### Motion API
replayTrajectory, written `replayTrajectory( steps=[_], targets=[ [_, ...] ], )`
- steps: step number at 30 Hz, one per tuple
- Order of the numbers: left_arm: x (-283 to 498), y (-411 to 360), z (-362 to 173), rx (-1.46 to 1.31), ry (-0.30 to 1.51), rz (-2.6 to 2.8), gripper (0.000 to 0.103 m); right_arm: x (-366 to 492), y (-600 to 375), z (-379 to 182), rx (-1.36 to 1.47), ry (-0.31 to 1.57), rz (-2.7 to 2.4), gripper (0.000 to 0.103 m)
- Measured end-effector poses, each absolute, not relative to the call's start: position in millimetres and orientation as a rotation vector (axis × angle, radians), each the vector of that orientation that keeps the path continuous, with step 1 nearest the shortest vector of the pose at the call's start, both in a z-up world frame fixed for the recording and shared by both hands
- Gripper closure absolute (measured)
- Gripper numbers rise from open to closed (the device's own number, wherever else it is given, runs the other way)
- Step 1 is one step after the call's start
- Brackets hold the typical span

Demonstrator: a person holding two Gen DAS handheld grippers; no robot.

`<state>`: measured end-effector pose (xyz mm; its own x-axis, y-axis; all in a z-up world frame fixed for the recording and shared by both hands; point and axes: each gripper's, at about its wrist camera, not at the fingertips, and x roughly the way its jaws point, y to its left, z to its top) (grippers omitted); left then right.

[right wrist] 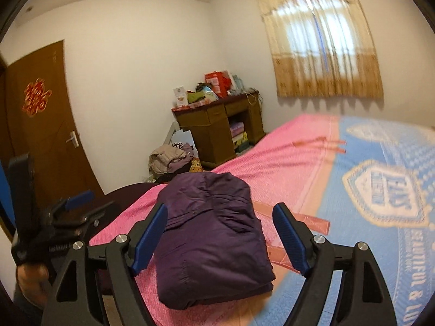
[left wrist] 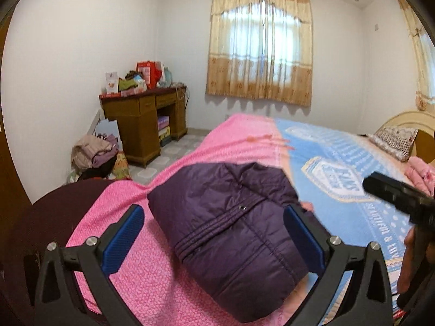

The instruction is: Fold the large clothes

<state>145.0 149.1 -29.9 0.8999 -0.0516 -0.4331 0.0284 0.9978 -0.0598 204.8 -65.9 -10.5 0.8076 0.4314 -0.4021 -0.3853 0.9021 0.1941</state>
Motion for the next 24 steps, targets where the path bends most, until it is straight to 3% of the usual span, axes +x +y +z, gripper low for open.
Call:
replayTrajectory(
  steps=[24],
  targets=[
    [141.3, 149.9, -26.2, -0.060, 0.428, -0.039, 0.000, 177.7, -43.0, -0.2, 0.056, 0.424, 0.476, 0.022]
  ],
)
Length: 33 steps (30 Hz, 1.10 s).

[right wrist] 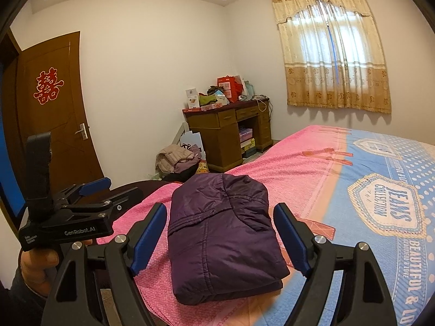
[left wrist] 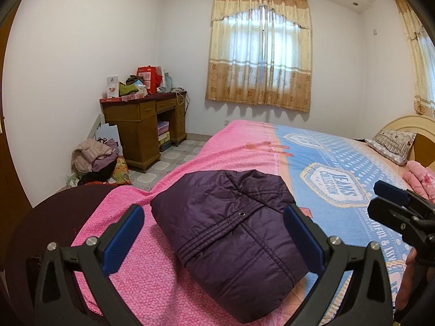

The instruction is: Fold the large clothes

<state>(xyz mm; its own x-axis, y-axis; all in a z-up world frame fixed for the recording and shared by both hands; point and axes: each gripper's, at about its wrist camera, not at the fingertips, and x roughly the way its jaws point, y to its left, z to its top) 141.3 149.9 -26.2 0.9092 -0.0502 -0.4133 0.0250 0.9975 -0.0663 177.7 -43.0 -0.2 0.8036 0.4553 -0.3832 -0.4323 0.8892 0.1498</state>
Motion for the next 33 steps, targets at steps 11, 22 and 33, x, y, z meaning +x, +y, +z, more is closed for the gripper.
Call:
replayTrajectory(
  steps=[11, 22, 33],
  targets=[
    [144.6, 146.9, -27.5, -0.032, 0.473, -0.036, 0.000, 176.2, -43.6, -0.9, 0.058, 0.416, 0.481, 0.022],
    [146.9, 150.7, -27.6, -0.037, 0.489, -0.005, 0.000, 176.7, -39.3, -2.4, 0.059, 0.425, 0.484, 0.022],
    [147.3, 145.8, -31.1, 0.018, 0.476, 0.004, 0.000, 177.6, -32.9, -8.4, 0.058, 0.436, 0.487, 0.022]
  ],
)
